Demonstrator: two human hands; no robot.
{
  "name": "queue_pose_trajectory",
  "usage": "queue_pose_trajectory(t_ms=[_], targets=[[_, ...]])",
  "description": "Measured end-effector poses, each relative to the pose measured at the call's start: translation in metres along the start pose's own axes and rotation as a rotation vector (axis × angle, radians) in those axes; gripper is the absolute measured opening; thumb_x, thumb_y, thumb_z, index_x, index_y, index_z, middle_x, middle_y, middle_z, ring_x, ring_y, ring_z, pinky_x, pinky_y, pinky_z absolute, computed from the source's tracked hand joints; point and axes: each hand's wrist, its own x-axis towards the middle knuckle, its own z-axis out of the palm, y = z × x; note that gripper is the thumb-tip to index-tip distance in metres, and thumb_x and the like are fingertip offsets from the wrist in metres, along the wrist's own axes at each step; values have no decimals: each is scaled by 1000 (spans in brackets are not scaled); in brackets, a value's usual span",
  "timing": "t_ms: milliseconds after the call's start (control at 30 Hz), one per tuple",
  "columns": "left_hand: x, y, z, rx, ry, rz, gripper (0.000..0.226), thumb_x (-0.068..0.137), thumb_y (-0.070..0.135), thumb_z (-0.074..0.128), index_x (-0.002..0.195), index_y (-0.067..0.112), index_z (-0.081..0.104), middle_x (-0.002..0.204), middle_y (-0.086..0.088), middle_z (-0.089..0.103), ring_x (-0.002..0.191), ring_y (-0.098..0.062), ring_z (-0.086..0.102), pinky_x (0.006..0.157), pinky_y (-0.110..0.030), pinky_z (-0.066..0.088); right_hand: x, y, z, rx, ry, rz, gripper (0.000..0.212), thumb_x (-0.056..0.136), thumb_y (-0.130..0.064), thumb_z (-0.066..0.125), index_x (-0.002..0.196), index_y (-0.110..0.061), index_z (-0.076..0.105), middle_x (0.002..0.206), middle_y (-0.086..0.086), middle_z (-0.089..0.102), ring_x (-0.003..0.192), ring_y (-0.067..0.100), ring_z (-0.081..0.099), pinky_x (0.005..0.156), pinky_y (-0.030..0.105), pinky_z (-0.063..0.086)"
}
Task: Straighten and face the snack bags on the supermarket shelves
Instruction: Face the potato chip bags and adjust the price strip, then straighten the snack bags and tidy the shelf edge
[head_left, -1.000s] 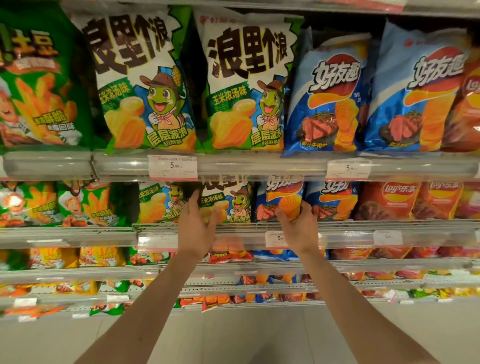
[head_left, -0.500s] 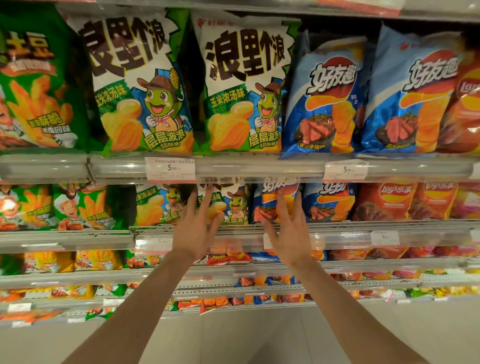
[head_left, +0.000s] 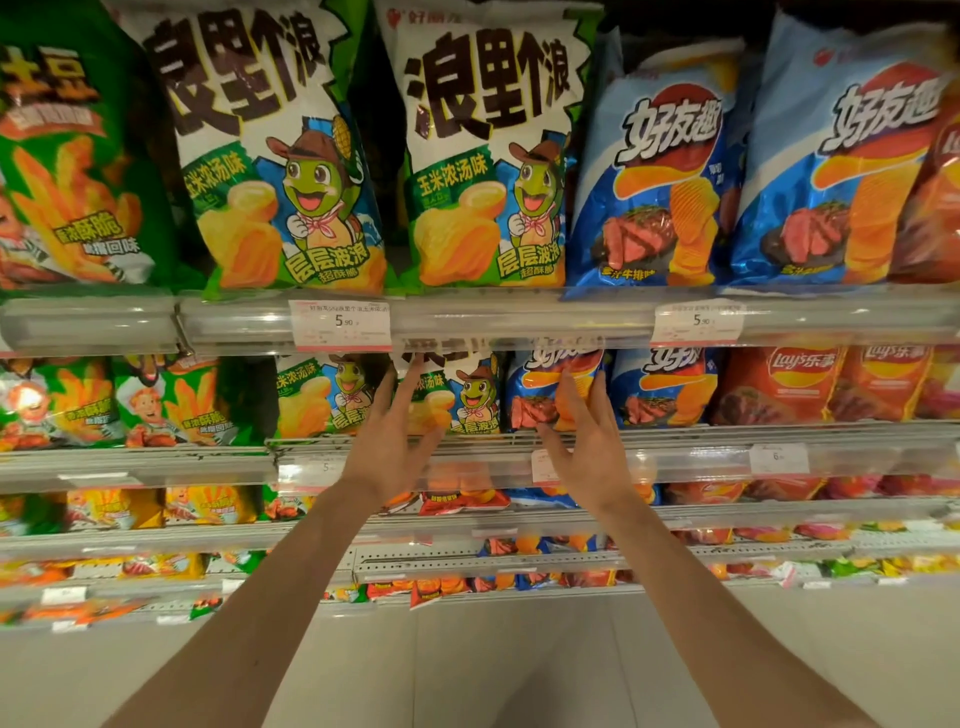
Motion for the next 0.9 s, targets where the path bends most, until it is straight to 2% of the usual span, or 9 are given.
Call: queue_pose_trajectory(t_ms=[100,167,367,500,567,667,767,833,900], targets=[[-4,-4,-5,-70,8,29,80,100,43,62,162,44,11,173,-1,9,148,-30,38,117,-46,40,-4,2,-5,50,5,27,68,101,-32,62,161,-30,28,173,7,2,159,23,7,125,42,29],[-8,-6,-8,-103,7,45,78,100,43,60,162,43,12,171,-2,17,154,-24,27,119,-46,38,-10,2,-7,67,22,67,62,101,-31,62,158,-26,37,172,5,10,157,19,16,122,39,35],[-21,-14,-17,-234,-38,12,75,101,28,63,162,33,19,166,-1,31,149,-23,37,118,-47,39,-30,3,-6,108,-8,201,54,102,-34,61,153,-27,46,170,-1,22,154,16,25,113,26,28],[-32,-27,-28,-301,-91,-55,71,101,17,64,161,26,27,160,2,41,146,-17,41,118,-40,39,-41,-9,3,224,35,271,46,101,-24,64,145,-17,54,163,2,38,150,19,36,122,39,33],[-41,-35,-35,-366,-95,-85,63,101,17,63,158,24,35,153,1,50,141,-14,45,115,-39,42,-48,-18,9,263,58,328,39,100,-21,64,139,-14,59,151,4,53,139,22,50,113,37,44],[-55,-51,-49,-421,-49,-103,47,101,16,62,146,23,50,136,3,62,125,-15,59,104,-42,52,-65,-38,19,281,35,373,26,101,-17,62,127,-15,66,120,1,68,113,19,63,92,20,50],[-70,-73,-65,-475,-11,-124,35,100,21,65,133,28,59,116,9,70,106,-11,68,90,-38,58,-84,-67,36,464,35,459,21,100,0,59,120,-1,66,97,8,68,85,13,68,84,26,53],[-83,-90,-75,-543,9,-165,28,100,24,66,126,33,61,110,13,72,102,-6,69,89,-30,56,-98,-89,48,520,50,496,19,101,4,56,117,5,64,91,13,69,67,3,68,69,16,54],[-96,-106,-87,-613,32,-199,25,100,21,65,120,36,61,109,11,74,101,-10,70,86,-22,53,-113,-111,63,504,67,513,17,102,-4,57,115,3,67,97,17,73,71,8,70,69,19,56]])
